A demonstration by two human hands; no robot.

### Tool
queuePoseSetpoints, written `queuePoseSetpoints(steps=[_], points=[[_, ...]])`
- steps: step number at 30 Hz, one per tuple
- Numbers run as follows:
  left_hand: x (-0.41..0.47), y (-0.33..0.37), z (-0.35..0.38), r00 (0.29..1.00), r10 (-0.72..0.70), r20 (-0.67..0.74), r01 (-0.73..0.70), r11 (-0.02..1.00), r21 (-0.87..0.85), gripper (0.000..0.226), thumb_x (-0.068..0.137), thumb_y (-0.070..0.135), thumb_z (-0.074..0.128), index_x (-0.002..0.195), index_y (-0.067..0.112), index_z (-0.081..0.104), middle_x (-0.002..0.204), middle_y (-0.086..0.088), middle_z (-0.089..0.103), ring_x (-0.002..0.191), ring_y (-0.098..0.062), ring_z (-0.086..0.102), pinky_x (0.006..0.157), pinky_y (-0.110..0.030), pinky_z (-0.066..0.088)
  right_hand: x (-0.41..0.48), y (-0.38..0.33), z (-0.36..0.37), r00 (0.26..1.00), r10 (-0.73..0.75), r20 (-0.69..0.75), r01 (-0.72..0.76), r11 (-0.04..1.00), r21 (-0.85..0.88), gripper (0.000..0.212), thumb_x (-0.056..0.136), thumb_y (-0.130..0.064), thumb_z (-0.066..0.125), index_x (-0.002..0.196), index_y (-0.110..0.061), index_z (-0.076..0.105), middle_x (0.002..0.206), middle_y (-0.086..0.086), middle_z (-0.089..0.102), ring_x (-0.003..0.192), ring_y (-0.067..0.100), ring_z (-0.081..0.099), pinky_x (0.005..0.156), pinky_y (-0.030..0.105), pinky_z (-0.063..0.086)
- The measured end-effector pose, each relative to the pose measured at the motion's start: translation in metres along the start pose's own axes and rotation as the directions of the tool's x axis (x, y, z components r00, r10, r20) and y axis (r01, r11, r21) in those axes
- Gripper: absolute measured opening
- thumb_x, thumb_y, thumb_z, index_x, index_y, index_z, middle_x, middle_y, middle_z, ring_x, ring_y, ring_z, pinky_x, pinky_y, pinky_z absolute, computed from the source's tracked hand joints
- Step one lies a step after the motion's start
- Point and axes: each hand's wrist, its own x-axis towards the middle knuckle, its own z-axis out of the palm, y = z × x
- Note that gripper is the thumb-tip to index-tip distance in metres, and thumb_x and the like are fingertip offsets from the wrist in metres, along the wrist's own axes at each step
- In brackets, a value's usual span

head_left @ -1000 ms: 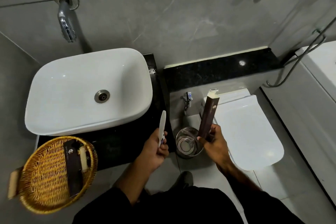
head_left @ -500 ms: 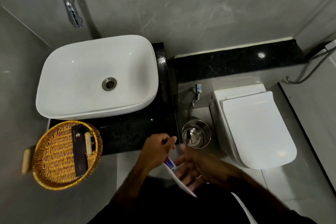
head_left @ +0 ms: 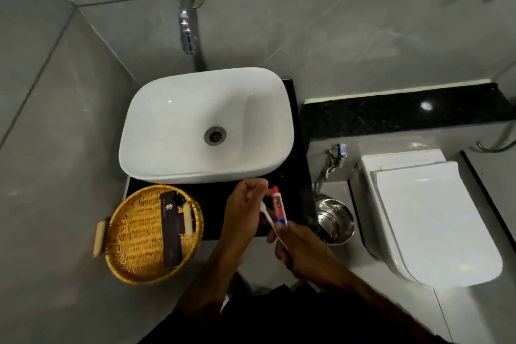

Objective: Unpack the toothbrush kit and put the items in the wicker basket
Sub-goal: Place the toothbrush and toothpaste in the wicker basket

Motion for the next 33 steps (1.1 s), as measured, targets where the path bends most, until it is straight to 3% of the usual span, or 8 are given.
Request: queuePoseSetpoints(steps=[5,12,17,20,23,26,29,33], points=[[-0.029,-0.012,-0.045,0.984,-0.103,0.144,0.117,0.989,-0.092,0.025,0.097,0.031,0.06,0.101,0.011,0.075,0.087,-0.008,0.078,0.075,-0.021,0.074,0.066,-0.029,0.061,0.019,-0.02,0.047,0.995,-0.07,-0.074,0.071,0.997,0.015,0.05,0.106,-0.045,0.042,0.061,-0.033,0.06,0.05,-0.006,0.051,0.038,0.005,0.04,0.039,0.02,0.03],[-0.037,-0.031,-0.116,0.996,-0.071,-0.05,0.054,0.956,-0.289,0.017,0.094,0.024,0.065,0.093,0.026,0.081,0.09,-0.01,0.079,0.08,-0.021,0.069,0.073,-0.033,0.054,0.036,-0.027,0.119,0.995,-0.076,-0.058,0.072,0.995,-0.07,0.041,0.109,-0.036,0.041,0.083,-0.016,0.066,0.066,0.007,0.066,0.043,0.009,0.052,0.044,0.023,0.042],[-0.023,-0.04,-0.182,0.977,-0.15,-0.151,0.028,0.795,-0.606,0.02,0.095,0.02,0.063,0.109,0.009,0.074,0.102,-0.008,0.08,0.093,-0.028,0.077,0.079,-0.036,0.064,0.065,-0.021,0.158,0.989,-0.125,-0.076,0.106,0.97,-0.219,0.04,0.109,-0.027,0.046,0.092,-0.03,0.082,0.09,-0.007,0.079,0.081,0.002,0.071,0.083,0.023,0.054],[-0.009,-0.059,-0.227,0.939,-0.201,-0.278,0.034,0.862,-0.505,0.013,0.089,0.02,0.072,0.098,0.013,0.078,0.096,-0.01,0.081,0.089,-0.024,0.076,0.075,-0.032,0.062,0.083,-0.011,0.177,0.995,-0.098,-0.034,0.083,0.95,-0.302,0.032,0.105,-0.026,0.055,0.091,-0.038,0.081,0.078,-0.008,0.072,0.076,0.009,0.065,0.084,0.034,0.052],[0.003,-0.082,-0.263,0.915,-0.196,-0.353,0.092,0.952,-0.292,0.008,0.082,0.029,0.079,0.086,0.023,0.079,0.111,-0.009,0.077,0.099,-0.026,0.074,0.079,-0.038,0.062,0.097,-0.003,0.201,0.997,-0.073,-0.034,0.058,0.942,-0.331,0.013,0.097,-0.02,0.07,0.092,-0.022,0.082,0.064,-0.005,0.074,0.06,0.007,0.067,0.071,0.032,0.057],[0.017,-0.098,-0.282,0.91,-0.134,-0.392,0.131,0.991,-0.036,0.008,0.08,0.038,0.079,0.084,0.032,0.076,0.128,-0.002,0.069,0.11,-0.024,0.068,0.09,-0.047,0.058,0.11,-0.001,0.233,0.99,-0.061,-0.127,0.018,0.948,-0.317,0.014,0.09,-0.018,0.078,0.103,-0.013,0.08,0.077,0.001,0.081,0.061,0.007,0.074,0.061,0.022,0.06],[0.032,-0.107,-0.286,0.912,-0.133,-0.388,0.185,0.978,0.1,0.017,0.085,0.036,0.074,0.095,0.023,0.077,0.109,-0.002,0.077,0.089,-0.013,0.07,0.077,-0.031,0.056,0.121,0.004,0.259,0.978,-0.032,-0.205,-0.036,0.947,-0.319,0.017,0.098,-0.018,0.067,0.11,-0.01,0.076,0.097,0.011,0.08,0.082,0.023,0.079,0.074,0.036,0.067],[0.05,-0.116,-0.285,0.921,-0.115,-0.372,0.199,0.96,0.195,0.024,0.092,0.028,0.068,0.103,0.009,0.077,0.101,-0.006,0.078,0.094,-0.023,0.073,0.081,-0.03,0.054,0.142,0.014,0.282,0.95,-0.013,-0.312,-0.123,0.904,-0.409,0.025,0.101,-0.021,0.063,0.12,-0.006,0.07,0.114,0.017,0.076,0.099,0.031,0.077,0.085,0.046,0.064]])
